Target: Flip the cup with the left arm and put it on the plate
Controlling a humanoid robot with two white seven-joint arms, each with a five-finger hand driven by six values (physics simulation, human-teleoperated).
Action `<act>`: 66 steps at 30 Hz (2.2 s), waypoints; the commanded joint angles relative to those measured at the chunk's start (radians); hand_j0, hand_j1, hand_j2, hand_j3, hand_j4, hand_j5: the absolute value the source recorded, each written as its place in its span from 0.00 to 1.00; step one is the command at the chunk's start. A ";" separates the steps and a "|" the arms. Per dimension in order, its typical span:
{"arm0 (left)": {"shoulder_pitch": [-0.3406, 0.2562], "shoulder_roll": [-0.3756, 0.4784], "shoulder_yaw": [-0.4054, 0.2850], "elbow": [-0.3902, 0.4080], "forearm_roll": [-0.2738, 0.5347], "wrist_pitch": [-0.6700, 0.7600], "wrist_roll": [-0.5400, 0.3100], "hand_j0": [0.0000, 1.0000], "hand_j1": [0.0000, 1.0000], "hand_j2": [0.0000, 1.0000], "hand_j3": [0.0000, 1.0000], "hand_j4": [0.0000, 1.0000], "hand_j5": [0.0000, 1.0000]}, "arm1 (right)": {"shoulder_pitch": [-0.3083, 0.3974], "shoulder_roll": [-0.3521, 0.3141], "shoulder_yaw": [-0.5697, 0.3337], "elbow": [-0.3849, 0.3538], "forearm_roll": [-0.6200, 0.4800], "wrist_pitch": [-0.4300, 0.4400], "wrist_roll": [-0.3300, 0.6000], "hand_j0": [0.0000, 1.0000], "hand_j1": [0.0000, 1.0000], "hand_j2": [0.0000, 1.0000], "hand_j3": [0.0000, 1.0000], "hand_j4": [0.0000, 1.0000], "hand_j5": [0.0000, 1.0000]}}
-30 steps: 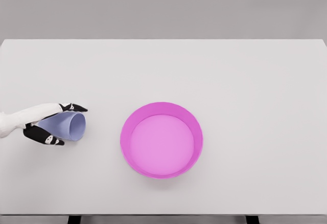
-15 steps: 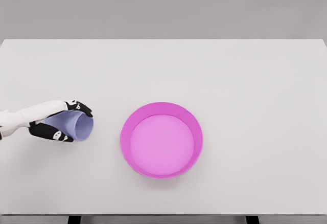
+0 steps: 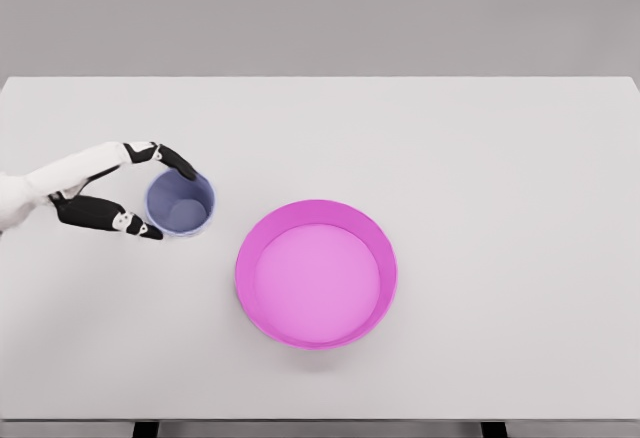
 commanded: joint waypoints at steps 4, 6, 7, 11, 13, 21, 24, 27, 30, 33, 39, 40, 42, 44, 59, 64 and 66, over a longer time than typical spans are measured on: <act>-0.009 -0.020 0.000 0.000 0.079 -0.004 -0.001 0.65 0.65 0.65 0.65 0.65 0.65 | 0.000 0.000 0.000 0.000 0.000 -0.001 0.001 1.00 1.00 1.00 1.00 1.00 1.00; -0.012 -0.020 0.000 0.000 0.102 -0.004 -0.001 0.65 0.65 0.65 0.65 0.65 0.65 | 0.000 0.000 0.000 0.000 0.000 0.000 0.000 1.00 1.00 1.00 1.00 1.00 1.00; -0.021 -0.020 -0.003 0.000 0.113 -0.004 -0.001 0.64 0.64 0.64 0.64 0.64 0.64 | 0.000 0.000 0.000 0.000 0.000 0.000 0.000 1.00 1.00 1.00 1.00 1.00 1.00; -0.049 -0.023 -0.008 0.000 0.122 0.007 0.002 0.63 0.63 0.63 0.63 0.63 0.63 | 0.000 0.000 0.000 0.000 0.000 0.000 0.001 1.00 1.00 1.00 1.00 1.00 1.00; -0.051 -0.037 -0.016 0.000 0.126 0.007 0.002 0.63 0.63 0.63 0.63 0.63 0.63 | 0.000 0.000 0.000 0.000 0.000 0.000 0.000 1.00 1.00 1.00 1.00 1.00 1.00; -0.097 -0.046 -0.088 -0.002 0.116 0.008 -0.021 0.62 0.62 0.62 0.62 0.62 0.62 | 0.000 0.000 0.000 0.000 0.000 0.000 0.001 1.00 1.00 1.00 1.00 1.00 1.00; -0.132 -0.068 -0.095 -0.002 0.079 0.007 -0.039 0.60 0.60 0.60 0.60 0.60 0.60 | 0.000 0.000 0.000 0.000 0.000 0.000 0.000 1.00 1.00 1.00 1.00 1.00 1.00; -0.141 -0.096 -0.097 -0.002 0.053 0.008 -0.050 0.59 0.59 0.59 0.59 0.59 0.59 | 0.000 0.000 0.000 0.000 0.000 0.000 0.000 1.00 1.00 1.00 1.00 1.00 1.00; -0.187 -0.123 -0.164 -0.002 0.050 0.007 -0.059 0.58 0.58 0.58 0.58 0.58 0.58 | 0.000 0.000 0.000 0.000 0.000 0.000 0.001 1.00 1.00 1.00 1.00 1.00 1.00; -0.216 -0.152 -0.203 -0.002 0.034 0.007 -0.070 0.58 0.58 0.58 0.58 0.58 0.58 | 0.000 0.000 0.000 0.000 0.000 -0.001 0.000 1.00 1.00 1.00 1.00 1.00 1.00; -0.216 -0.188 -0.236 -0.002 0.031 0.007 -0.071 0.58 0.58 0.58 0.58 0.58 0.58 | 0.000 0.000 0.000 0.000 0.000 0.000 0.000 1.00 1.00 1.00 1.00 1.00 1.00; -0.216 -0.197 -0.238 -0.002 0.031 0.008 -0.071 0.58 0.58 0.58 0.58 0.58 0.58 | 0.000 0.000 0.000 0.000 0.000 -0.001 0.001 1.00 1.00 1.00 1.00 1.00 1.00; -0.216 -0.212 -0.238 -0.002 0.031 0.011 -0.071 0.58 0.58 0.58 0.58 0.58 0.58 | 0.000 0.000 0.000 0.000 0.000 0.000 0.000 1.00 1.00 1.00 1.00 1.00 1.00; -0.216 -0.224 -0.250 -0.002 0.025 0.027 -0.071 0.59 0.59 0.59 0.59 0.59 0.59 | 0.000 0.000 0.000 0.000 0.000 0.000 0.000 1.00 1.00 1.00 1.00 1.00 1.00; -0.206 -0.257 -0.264 0.000 -0.018 0.100 -0.062 0.60 0.60 0.60 0.60 0.60 0.60 | 0.000 0.000 0.000 0.000 0.000 0.000 0.000 1.00 1.00 1.00 1.00 1.00 1.00; -0.190 -0.257 -0.264 0.000 -0.029 0.125 -0.060 0.60 0.60 0.60 0.60 0.60 0.60 | 0.000 0.000 0.000 0.000 0.000 0.000 0.000 1.00 1.00 1.00 1.00 1.00 1.00; -0.187 -0.257 -0.264 0.000 -0.041 0.126 -0.060 0.60 0.60 0.60 0.60 0.60 0.60 | 0.000 0.000 0.000 0.000 0.000 0.000 0.000 1.00 1.00 1.00 1.00 1.00 1.00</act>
